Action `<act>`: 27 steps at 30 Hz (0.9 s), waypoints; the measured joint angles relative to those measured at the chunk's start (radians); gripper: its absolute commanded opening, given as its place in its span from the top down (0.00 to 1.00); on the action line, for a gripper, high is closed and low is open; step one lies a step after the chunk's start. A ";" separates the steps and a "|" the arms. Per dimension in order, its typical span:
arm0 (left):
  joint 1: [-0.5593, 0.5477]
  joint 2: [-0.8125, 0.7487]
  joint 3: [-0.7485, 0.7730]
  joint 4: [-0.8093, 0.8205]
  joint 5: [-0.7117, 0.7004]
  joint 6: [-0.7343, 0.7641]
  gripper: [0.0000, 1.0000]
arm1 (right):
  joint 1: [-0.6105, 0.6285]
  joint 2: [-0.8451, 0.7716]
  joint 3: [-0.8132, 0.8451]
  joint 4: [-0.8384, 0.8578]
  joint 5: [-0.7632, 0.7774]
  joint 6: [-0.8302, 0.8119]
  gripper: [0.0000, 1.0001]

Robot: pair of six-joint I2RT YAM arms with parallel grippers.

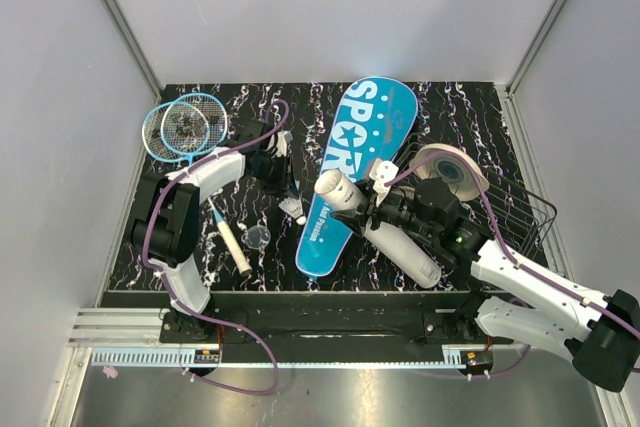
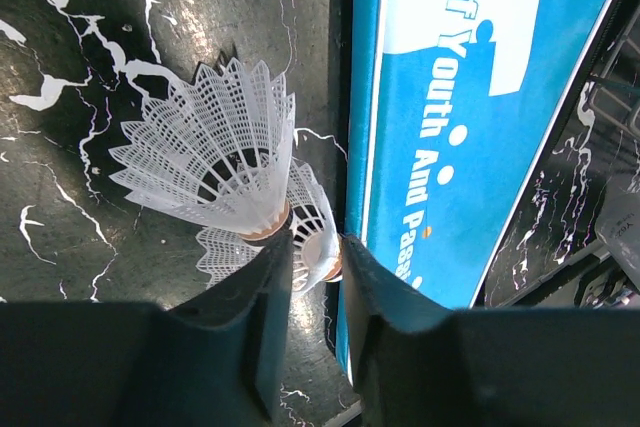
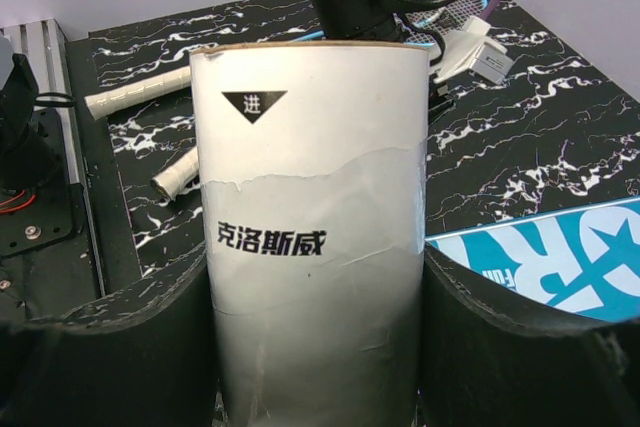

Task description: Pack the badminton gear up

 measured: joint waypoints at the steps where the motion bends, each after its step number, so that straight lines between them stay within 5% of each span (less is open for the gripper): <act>1: 0.000 0.000 -0.001 0.000 0.000 0.000 0.74 | 0.000 0.000 0.000 0.000 0.000 0.000 0.73; 13: 0.002 0.012 -0.001 -0.023 -0.002 0.009 1.00 | 0.000 -0.002 0.000 0.000 0.000 0.000 0.73; 27: 0.103 -0.280 0.028 -0.101 0.187 -0.019 1.00 | 0.000 0.028 0.002 0.016 0.000 0.000 0.73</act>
